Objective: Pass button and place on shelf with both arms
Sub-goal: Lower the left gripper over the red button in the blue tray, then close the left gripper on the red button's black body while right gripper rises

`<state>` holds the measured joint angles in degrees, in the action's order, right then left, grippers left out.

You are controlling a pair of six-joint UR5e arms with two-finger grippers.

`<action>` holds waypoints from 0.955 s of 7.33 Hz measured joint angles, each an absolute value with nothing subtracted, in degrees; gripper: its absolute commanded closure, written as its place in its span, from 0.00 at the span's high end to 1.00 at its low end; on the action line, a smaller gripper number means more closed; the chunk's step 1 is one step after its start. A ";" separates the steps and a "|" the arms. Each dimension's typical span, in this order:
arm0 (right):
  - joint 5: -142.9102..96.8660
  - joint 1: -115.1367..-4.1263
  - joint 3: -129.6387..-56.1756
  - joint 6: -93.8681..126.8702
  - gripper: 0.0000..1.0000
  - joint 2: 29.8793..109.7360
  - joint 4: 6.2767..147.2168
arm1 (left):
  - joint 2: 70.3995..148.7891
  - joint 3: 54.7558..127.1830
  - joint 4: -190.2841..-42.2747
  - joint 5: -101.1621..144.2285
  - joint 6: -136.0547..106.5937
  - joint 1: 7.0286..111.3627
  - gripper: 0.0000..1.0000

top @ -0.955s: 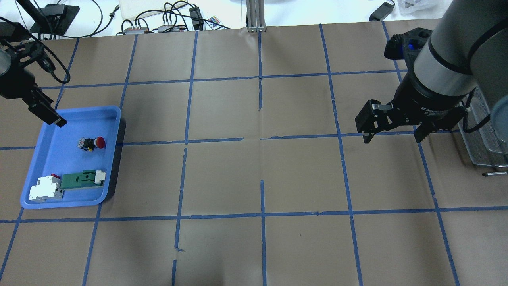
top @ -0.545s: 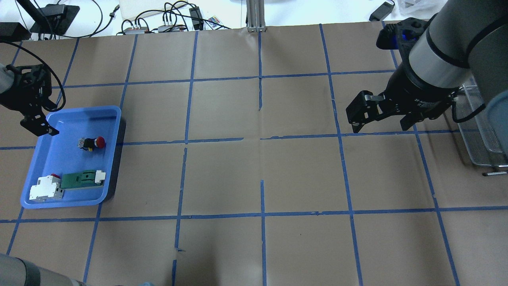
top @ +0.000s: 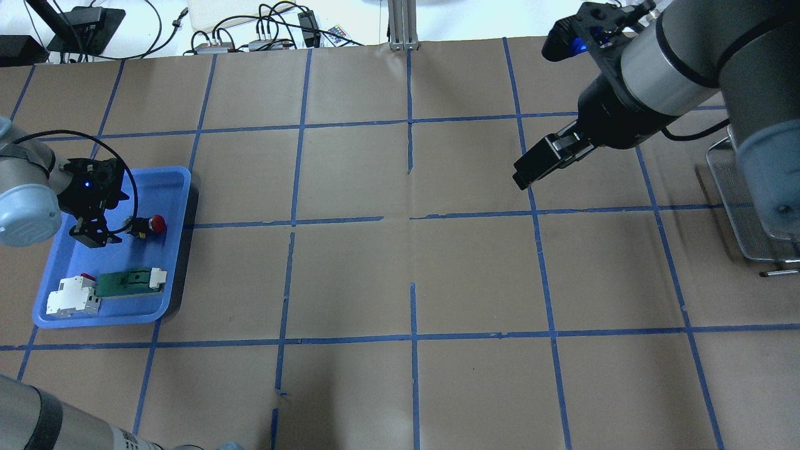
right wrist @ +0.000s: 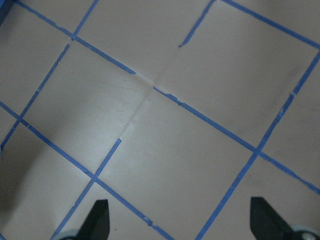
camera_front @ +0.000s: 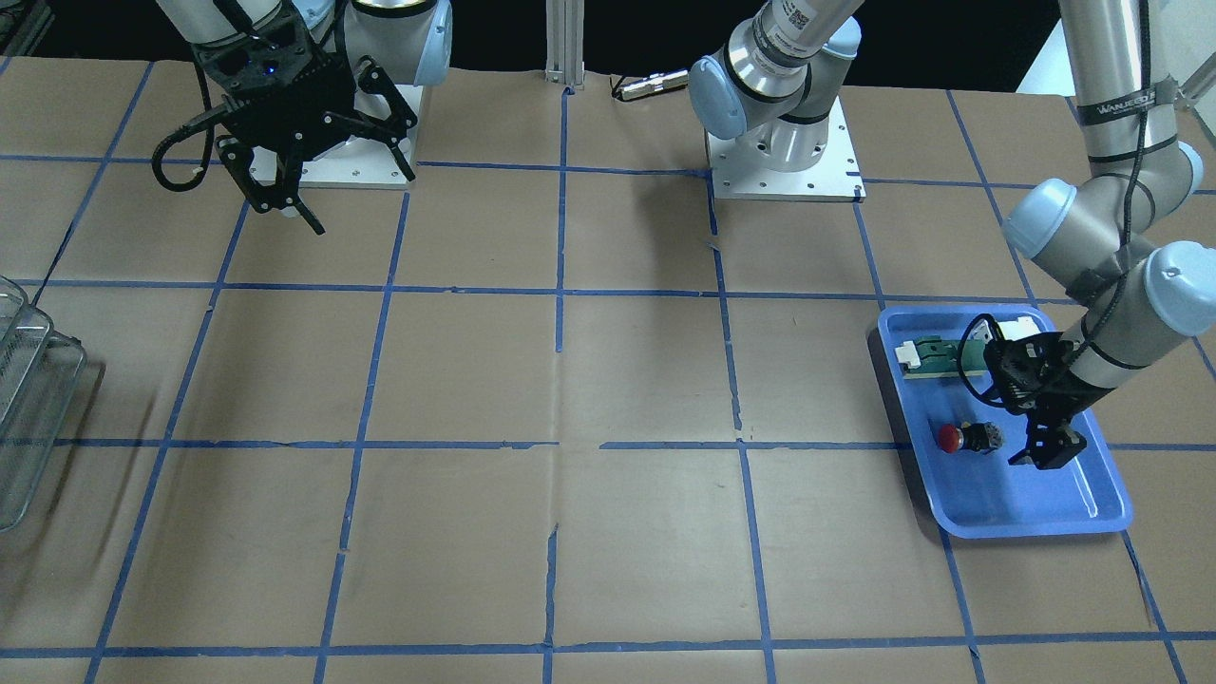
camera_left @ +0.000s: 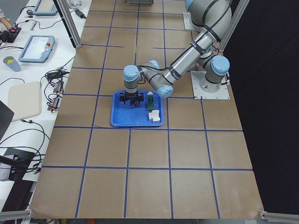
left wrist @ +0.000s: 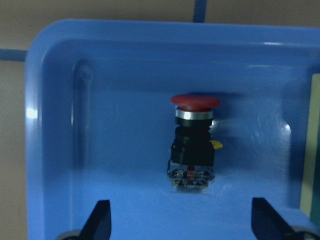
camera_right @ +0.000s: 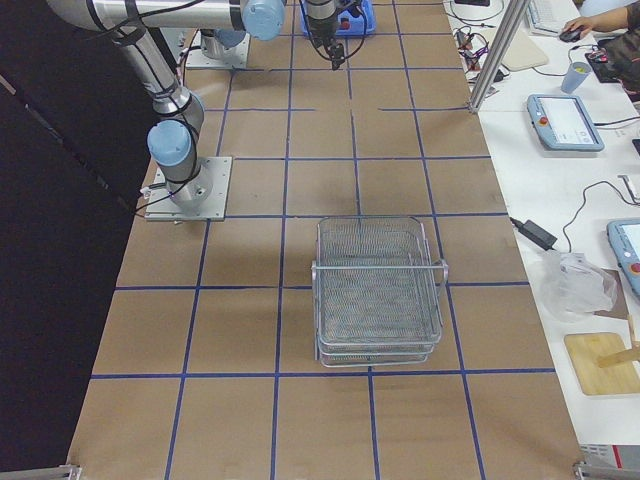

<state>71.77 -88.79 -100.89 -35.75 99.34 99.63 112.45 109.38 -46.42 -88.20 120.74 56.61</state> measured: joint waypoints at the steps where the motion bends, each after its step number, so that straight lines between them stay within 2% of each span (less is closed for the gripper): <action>1: 68.53 -87.94 -100.90 -41.27 1.00 98.72 101.03 | 113.12 109.71 -45.94 -88.09 121.09 56.60 1.00; 2: 65.03 -86.28 -100.90 -46.88 1.00 98.19 101.51 | 113.54 109.63 -45.77 -88.07 121.22 56.60 0.98; 3: 63.08 -84.19 -100.90 -53.32 0.99 97.90 101.38 | 113.99 109.34 -45.77 -88.08 121.27 56.58 0.89; 4: 60.85 -82.18 -100.97 -59.22 1.00 97.79 100.96 | 114.50 108.98 -45.80 -88.14 121.28 56.54 0.68; 5: 58.05 -80.76 -101.09 -62.89 0.99 97.78 100.40 | 114.93 108.65 -45.84 -88.24 121.31 56.53 0.31; 6: 55.88 -80.00 -101.25 -65.26 1.00 97.78 99.42 | 115.17 108.47 -45.85 -88.38 121.34 56.52 0.04; 7: 54.14 -79.71 -101.71 -67.45 1.00 97.70 98.46 | 115.22 108.36 -45.84 -88.51 121.37 56.52 0.00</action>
<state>54.14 -79.71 -101.71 -67.45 97.70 98.46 115.22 108.36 -45.84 -88.51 121.37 56.52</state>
